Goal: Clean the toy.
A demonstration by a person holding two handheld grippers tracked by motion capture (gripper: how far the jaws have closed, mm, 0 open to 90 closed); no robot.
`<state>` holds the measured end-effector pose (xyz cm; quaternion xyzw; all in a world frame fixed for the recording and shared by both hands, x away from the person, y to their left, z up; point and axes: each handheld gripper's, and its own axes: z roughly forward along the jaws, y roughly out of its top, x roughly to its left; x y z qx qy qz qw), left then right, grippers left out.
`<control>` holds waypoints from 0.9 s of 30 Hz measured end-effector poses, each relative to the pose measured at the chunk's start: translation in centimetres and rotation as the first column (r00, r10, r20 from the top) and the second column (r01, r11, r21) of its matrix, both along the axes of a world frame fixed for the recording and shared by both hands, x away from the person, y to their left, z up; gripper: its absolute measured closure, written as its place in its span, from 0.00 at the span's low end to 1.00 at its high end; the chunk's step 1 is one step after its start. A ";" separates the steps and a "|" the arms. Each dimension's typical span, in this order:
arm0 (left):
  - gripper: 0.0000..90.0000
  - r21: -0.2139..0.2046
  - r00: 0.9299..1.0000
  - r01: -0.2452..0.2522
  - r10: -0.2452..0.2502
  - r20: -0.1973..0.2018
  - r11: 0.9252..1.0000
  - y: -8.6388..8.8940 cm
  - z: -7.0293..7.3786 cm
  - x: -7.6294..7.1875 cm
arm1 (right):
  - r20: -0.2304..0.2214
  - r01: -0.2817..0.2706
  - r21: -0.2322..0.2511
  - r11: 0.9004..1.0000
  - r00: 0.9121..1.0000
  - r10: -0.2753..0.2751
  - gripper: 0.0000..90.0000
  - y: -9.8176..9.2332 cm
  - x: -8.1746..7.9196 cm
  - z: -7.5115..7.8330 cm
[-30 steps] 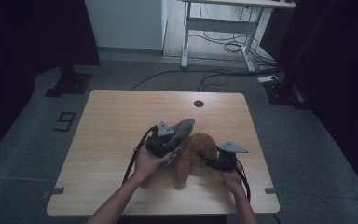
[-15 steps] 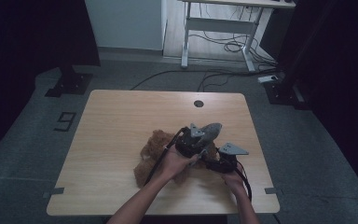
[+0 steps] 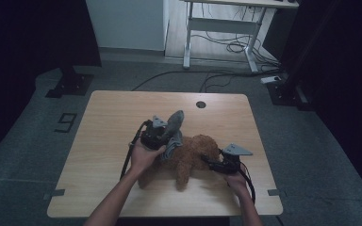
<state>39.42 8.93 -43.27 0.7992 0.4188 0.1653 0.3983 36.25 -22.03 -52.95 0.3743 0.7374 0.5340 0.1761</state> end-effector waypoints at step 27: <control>0.87 0.072 0.993 -0.089 0.094 -0.077 0.993 5.0 -5.4 -0.9 | -0.019 0.011 0.028 1.000 1.000 -0.010 0.41 -0.4 -0.1 -0.3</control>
